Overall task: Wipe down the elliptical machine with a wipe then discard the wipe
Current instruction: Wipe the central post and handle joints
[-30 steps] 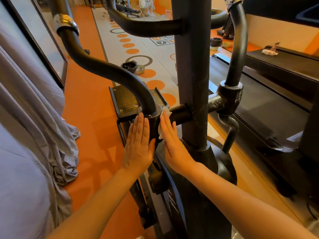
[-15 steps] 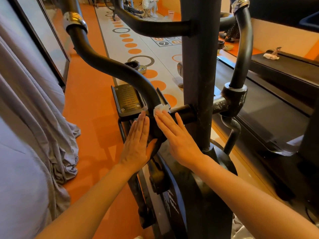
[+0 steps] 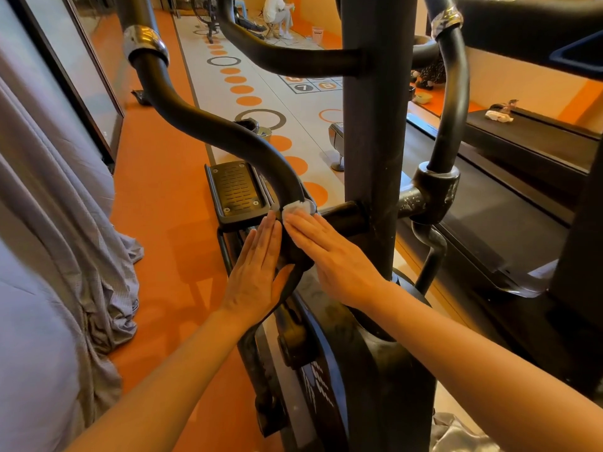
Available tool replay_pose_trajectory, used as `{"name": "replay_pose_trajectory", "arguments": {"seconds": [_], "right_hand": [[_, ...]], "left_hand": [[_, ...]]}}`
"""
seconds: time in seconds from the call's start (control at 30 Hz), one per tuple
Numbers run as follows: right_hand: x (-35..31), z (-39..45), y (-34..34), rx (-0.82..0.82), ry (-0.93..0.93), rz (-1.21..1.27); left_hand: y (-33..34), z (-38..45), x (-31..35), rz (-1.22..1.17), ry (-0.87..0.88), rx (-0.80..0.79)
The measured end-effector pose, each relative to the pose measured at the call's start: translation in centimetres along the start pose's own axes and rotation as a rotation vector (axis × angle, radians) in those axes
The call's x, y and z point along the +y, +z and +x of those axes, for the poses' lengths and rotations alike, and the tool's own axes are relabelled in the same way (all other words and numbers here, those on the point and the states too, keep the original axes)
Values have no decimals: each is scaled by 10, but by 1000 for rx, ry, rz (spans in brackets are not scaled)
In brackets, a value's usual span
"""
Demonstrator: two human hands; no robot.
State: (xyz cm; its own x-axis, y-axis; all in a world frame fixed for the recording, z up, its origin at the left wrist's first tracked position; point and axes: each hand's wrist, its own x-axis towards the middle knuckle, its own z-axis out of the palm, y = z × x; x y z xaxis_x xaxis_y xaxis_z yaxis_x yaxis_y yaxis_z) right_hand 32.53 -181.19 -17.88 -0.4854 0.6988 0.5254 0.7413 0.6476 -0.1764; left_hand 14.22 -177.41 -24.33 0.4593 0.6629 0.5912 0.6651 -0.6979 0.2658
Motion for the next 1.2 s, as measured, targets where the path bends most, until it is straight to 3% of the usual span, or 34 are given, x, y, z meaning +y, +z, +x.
{"name": "replay_pose_trajectory", "arguments": {"seconds": [0.27, 0.47, 0.77, 1.03, 1.2], "right_hand": [[18, -6, -18, -77, 26, 3], [2, 3, -7, -18, 60, 35], [12, -13, 3, -1, 51, -96], [11, -40, 44, -5, 75, -404], [12, -45, 48, -20, -28, -475]], "left_hand": [[-4, 2, -7, 31, 5, 0], [-8, 3, -13, 77, 41, -31], [-12, 4, -21, 111, 95, -72], [-18, 10, -32, 92, 154, -76], [-17, 11, -34, 87, 169, -80]]}}
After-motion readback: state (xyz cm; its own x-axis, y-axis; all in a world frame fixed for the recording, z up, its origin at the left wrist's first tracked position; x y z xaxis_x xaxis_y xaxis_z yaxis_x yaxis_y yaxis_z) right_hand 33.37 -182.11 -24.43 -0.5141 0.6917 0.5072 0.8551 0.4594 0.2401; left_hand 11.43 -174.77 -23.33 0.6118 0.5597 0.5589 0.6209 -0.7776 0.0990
